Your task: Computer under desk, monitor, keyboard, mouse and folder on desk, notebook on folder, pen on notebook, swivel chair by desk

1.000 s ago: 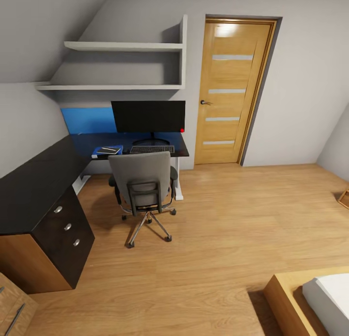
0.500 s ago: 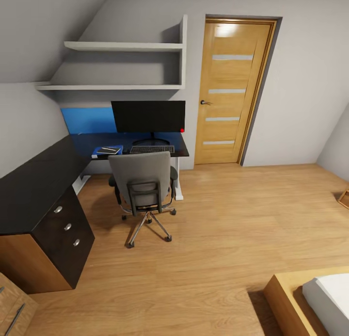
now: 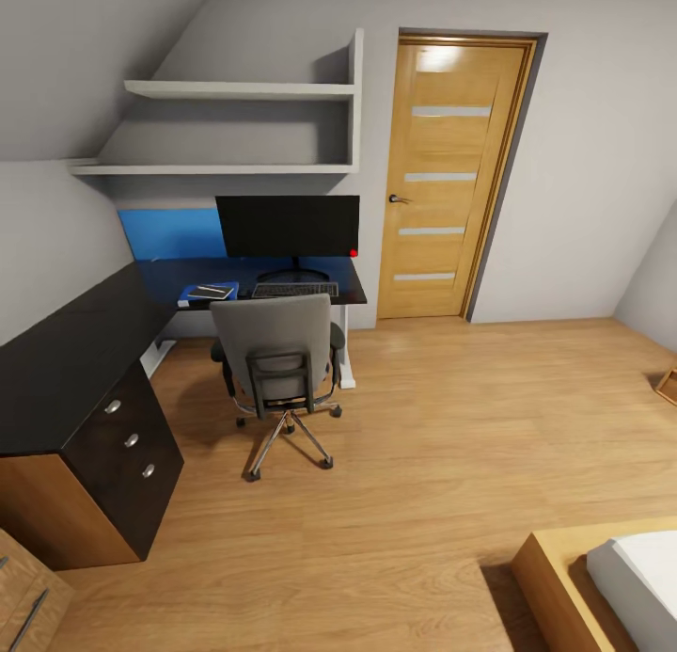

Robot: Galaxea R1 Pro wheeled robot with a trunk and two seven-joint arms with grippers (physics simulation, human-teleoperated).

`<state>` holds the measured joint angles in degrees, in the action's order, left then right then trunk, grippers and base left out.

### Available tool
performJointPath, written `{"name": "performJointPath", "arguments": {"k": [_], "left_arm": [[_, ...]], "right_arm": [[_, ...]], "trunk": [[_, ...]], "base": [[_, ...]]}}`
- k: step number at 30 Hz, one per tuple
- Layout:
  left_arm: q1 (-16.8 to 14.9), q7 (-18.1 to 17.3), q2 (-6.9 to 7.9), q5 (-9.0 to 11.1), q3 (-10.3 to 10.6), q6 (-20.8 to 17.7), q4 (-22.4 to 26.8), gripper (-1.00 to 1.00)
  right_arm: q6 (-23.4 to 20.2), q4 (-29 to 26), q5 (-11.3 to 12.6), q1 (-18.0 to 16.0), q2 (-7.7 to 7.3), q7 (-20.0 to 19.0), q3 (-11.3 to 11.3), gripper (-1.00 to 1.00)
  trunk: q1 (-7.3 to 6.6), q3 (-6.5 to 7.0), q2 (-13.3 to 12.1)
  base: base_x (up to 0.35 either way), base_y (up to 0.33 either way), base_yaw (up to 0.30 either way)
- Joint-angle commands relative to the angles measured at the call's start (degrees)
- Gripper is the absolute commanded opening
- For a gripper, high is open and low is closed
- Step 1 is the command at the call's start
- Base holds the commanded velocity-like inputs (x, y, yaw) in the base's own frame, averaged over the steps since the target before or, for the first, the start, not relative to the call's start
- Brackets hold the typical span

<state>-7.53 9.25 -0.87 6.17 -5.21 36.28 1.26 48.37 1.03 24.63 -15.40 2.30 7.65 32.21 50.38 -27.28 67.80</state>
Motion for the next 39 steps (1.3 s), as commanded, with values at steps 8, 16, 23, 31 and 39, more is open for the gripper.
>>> {"name": "performJointPath", "arguments": {"k": [8,16,23,31,39], "left_arm": [[-0.03,-0.10,-0.01,-0.04,-0.41,0.19,-0.03,1.00],[-0.03,-0.10,-0.01,-0.05,-0.41,0.19,-0.03,1.00],[-0.03,-0.11,-0.02,-0.04,-0.41,0.19,-0.03,1.00],[-0.03,-0.11,-0.01,-0.06,-0.41,0.19,-0.03,1.00],[-0.03,-0.11,-0.02,-0.04,-0.41,0.19,-0.03,1.00]], "right_arm": [[0.14,0.11,0.06,-0.04,0.02,0.44,0.49,1.00],[0.14,0.11,0.06,-0.04,0.04,0.44,0.49,1.00],[0.14,0.11,0.06,-0.04,0.07,0.44,0.49,1.00],[0.14,0.11,0.06,-0.04,0.08,0.44,0.49,1.00],[0.13,0.11,0.06,-0.04,0.06,0.44,0.47,1.00]], "trunk": [[0.00,-0.06,0.03],[0.00,-0.06,0.03],[0.00,-0.06,0.03],[0.00,-0.06,0.03],[0.00,-0.06,0.03]], "base": [[0.000,0.000,0.000],[0.000,0.000,0.000],[0.000,0.000,0.000],[0.000,0.000,0.000],[0.000,0.000,0.000]]}}
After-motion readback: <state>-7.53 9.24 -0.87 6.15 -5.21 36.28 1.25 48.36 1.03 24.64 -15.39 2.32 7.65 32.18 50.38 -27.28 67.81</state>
